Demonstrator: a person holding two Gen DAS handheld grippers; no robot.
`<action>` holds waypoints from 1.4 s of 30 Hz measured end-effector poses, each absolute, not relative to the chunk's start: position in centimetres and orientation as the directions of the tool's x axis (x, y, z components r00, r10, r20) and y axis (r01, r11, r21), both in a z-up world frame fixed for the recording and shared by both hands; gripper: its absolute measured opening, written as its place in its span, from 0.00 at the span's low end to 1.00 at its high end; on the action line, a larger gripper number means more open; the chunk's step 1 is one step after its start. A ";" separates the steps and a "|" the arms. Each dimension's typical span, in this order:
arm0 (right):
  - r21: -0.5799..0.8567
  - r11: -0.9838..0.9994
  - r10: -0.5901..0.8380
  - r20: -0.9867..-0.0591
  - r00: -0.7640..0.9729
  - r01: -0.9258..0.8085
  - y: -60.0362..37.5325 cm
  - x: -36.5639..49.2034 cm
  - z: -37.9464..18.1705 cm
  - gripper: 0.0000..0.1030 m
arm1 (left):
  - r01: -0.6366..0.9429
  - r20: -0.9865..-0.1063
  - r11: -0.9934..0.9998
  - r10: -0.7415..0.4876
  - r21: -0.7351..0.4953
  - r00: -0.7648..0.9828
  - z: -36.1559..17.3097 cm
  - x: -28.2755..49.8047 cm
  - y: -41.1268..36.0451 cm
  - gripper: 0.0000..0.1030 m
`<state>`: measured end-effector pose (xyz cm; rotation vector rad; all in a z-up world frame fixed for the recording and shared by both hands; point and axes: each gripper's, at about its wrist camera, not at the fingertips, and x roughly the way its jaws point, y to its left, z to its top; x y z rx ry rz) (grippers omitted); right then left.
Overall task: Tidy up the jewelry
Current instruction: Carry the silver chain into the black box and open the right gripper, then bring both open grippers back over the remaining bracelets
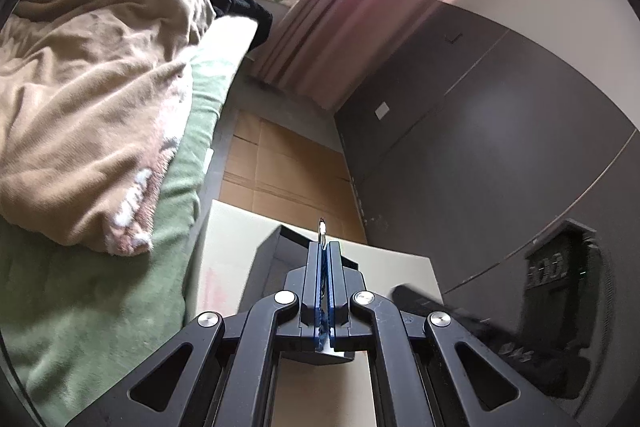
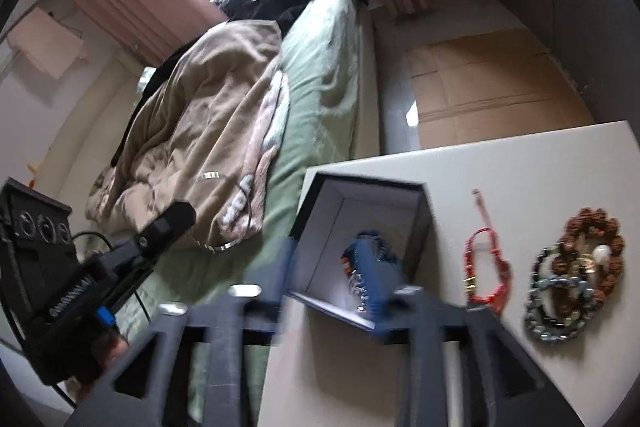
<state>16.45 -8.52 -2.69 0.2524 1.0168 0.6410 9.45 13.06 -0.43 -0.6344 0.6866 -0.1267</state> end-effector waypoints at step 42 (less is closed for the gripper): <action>0.529 0.848 0.458 -0.742 0.490 0.009 -31.3 13.8 -4.4 0.81 | 0.122 -0.680 0.920 -0.360 -0.371 0.639 -3.5 11.1 -4.9 0.82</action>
